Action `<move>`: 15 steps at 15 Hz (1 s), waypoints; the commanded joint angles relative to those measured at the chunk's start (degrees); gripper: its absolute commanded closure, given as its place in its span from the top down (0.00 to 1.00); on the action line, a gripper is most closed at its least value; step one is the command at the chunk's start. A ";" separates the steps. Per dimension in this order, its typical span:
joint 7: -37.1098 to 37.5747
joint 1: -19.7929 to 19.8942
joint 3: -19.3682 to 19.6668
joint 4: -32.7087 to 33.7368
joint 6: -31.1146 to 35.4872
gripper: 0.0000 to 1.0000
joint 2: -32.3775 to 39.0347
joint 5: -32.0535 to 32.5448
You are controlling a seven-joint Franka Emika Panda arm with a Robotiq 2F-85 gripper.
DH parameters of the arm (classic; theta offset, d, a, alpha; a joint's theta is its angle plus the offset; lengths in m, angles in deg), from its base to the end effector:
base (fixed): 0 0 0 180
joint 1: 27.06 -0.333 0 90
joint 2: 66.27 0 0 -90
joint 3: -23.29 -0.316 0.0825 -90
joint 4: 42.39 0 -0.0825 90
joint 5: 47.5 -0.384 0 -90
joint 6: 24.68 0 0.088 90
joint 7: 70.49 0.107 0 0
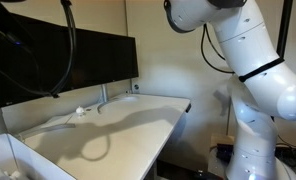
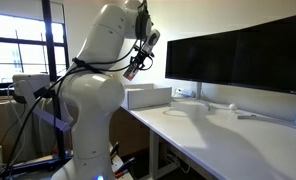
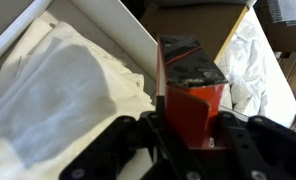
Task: Put the small box into the white box
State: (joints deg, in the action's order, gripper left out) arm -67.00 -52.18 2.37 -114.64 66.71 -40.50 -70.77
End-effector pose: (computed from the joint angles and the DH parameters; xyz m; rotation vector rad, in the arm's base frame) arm 0.4763 0.4785 0.5237 -2.4798 -0.8873 0.4190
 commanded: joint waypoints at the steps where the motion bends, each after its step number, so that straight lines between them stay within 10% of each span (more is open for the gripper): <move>1: 0.00 0.00 0.00 0.00 0.00 0.37 0.00 0.00; 8: 0.00 0.00 0.00 0.00 -0.02 0.37 0.00 -0.01; 9: 0.00 0.00 0.00 0.00 -0.02 0.12 0.00 -0.01; 10: -0.66 0.08 -0.10 0.29 -0.59 0.62 0.14 0.08; 15: -0.16 -0.12 0.02 0.06 -0.35 0.89 0.00 0.42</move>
State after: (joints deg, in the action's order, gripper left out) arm -67.00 -52.23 2.38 -114.64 66.70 -40.28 -70.73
